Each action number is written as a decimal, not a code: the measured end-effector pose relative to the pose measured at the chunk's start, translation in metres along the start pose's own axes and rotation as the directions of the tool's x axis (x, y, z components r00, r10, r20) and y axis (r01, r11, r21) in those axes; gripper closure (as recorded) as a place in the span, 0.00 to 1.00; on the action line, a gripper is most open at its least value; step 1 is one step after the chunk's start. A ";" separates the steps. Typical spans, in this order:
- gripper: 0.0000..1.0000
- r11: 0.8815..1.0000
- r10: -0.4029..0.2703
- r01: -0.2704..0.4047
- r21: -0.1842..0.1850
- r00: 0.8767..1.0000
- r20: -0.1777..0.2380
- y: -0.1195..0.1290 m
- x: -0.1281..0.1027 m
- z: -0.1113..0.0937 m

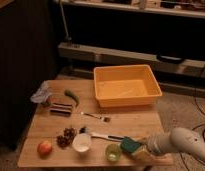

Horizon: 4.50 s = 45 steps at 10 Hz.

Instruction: Wipe table surface with sponge

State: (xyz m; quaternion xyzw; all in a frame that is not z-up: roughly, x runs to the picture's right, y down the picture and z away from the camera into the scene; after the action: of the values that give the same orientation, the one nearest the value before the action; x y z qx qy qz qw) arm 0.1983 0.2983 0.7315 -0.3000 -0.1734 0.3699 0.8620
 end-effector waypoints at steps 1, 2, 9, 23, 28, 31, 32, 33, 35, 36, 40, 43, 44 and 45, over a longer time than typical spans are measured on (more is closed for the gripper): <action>1.00 1.000 0.020 -0.020 0.003 1.000 -0.013 -0.001 0.016 -0.006; 1.00 0.999 0.039 -0.039 0.008 0.999 -0.021 -0.004 0.028 -0.011; 1.00 0.982 0.167 -0.163 0.090 0.985 -0.042 -0.036 0.080 -0.040; 1.00 0.964 0.192 -0.178 0.196 0.980 -0.051 -0.128 0.047 -0.055; 1.00 0.968 0.170 -0.156 0.199 0.984 -0.055 -0.151 0.014 -0.045; 1.00 0.972 0.139 -0.126 0.200 0.989 -0.052 -0.149 -0.005 -0.041; 1.00 0.973 0.130 -0.117 0.197 0.990 -0.051 -0.147 -0.011 -0.039; 1.00 0.974 0.121 -0.110 0.197 0.991 -0.048 -0.146 -0.016 -0.039; 1.00 0.978 0.099 -0.090 0.190 0.994 -0.041 -0.139 -0.028 -0.037; 1.00 0.981 0.077 -0.069 0.182 0.996 -0.038 -0.133 -0.037 -0.035; 1.00 0.990 0.005 -0.003 0.139 1.000 -0.019 -0.098 -0.057 -0.024; 1.00 0.995 -0.040 0.041 0.086 0.999 -0.013 -0.068 -0.067 -0.009; 1.00 0.997 -0.048 0.049 0.065 0.999 -0.020 -0.060 -0.064 -0.003; 1.00 0.997 -0.052 0.053 0.051 0.998 -0.026 -0.054 -0.060 0.001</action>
State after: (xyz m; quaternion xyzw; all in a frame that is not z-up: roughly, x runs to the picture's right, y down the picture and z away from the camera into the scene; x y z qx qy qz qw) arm 0.1861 0.2245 0.7625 -0.2776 -0.1612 0.3478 0.8809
